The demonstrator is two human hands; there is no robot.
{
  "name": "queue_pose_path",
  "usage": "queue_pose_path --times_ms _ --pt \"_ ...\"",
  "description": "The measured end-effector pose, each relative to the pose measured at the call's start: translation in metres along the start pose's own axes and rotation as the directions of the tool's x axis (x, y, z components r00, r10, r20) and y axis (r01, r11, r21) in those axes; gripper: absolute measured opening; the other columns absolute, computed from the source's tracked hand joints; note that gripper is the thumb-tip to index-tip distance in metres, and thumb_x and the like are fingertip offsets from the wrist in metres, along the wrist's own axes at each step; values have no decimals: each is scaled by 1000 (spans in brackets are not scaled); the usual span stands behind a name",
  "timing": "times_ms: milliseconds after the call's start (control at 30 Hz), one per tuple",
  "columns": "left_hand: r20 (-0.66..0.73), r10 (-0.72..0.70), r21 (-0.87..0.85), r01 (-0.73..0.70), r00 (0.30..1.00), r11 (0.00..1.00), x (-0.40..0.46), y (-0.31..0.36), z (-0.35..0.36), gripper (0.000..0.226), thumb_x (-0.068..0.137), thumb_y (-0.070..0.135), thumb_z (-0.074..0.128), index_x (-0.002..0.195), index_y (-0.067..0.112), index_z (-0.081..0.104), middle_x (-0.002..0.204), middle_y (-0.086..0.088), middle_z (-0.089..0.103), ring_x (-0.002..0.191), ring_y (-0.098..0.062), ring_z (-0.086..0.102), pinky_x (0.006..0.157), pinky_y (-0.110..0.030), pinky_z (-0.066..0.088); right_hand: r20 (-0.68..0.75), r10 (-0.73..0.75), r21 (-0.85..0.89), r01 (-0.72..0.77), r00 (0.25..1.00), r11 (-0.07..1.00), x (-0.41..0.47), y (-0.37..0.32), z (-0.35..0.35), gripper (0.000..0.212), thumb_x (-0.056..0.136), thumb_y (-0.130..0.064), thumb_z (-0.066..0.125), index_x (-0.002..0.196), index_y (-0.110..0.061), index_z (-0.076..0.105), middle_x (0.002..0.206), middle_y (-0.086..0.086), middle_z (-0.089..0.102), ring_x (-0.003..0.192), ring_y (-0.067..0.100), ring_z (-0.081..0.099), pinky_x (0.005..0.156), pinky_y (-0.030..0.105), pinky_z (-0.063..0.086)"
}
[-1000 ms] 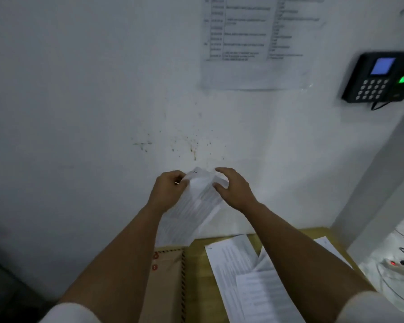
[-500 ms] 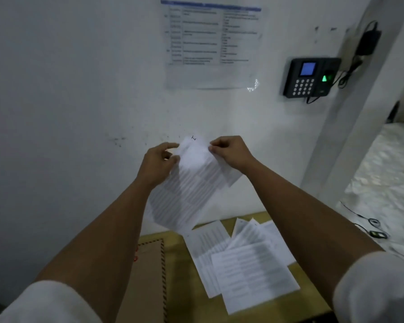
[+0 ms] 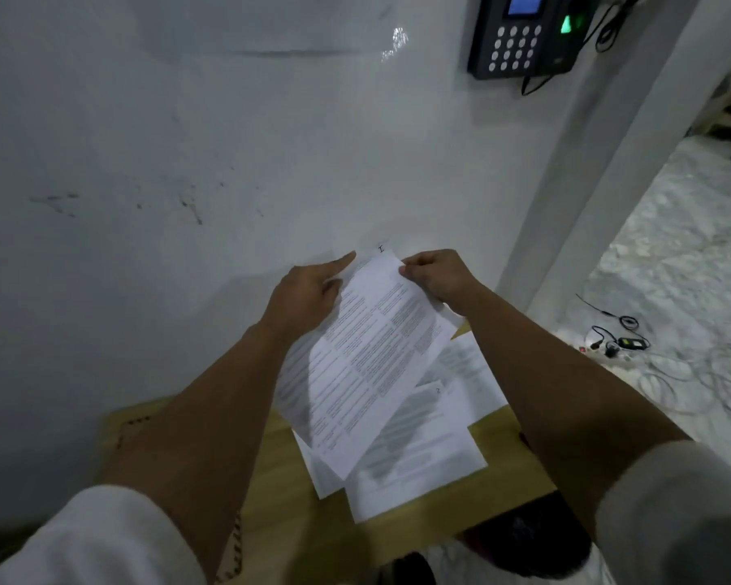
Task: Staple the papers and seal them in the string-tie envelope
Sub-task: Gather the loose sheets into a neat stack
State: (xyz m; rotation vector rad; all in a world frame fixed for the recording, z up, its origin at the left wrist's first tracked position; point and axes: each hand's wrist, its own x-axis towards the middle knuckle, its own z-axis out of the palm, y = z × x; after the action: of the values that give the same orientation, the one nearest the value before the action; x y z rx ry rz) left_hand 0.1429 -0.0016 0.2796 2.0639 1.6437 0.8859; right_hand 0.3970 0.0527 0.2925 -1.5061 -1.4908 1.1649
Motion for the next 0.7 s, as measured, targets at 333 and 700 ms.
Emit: queue_pose_path --times_ms 333,700 --pt "169 -313 112 297 935 948 9 -56 129 44 103 19 54 144 35 54 96 -4 77 70 -3 65 86 -34 57 6 295 -359 -274 955 892 86 188 -33 14 84 -7 64 76 -3 75 72 13 71 72 31 71 62 34 54" --pt "308 -492 257 427 814 867 19 -89 194 42 103 21 53 143 34 56 131 -9 70 114 -28 67 97 -39 53 267 429 -700 -133 863 702 64 307 -16 63 78 -43 83 131 -20 59 135 3 63 125 25 58 104 39 48"
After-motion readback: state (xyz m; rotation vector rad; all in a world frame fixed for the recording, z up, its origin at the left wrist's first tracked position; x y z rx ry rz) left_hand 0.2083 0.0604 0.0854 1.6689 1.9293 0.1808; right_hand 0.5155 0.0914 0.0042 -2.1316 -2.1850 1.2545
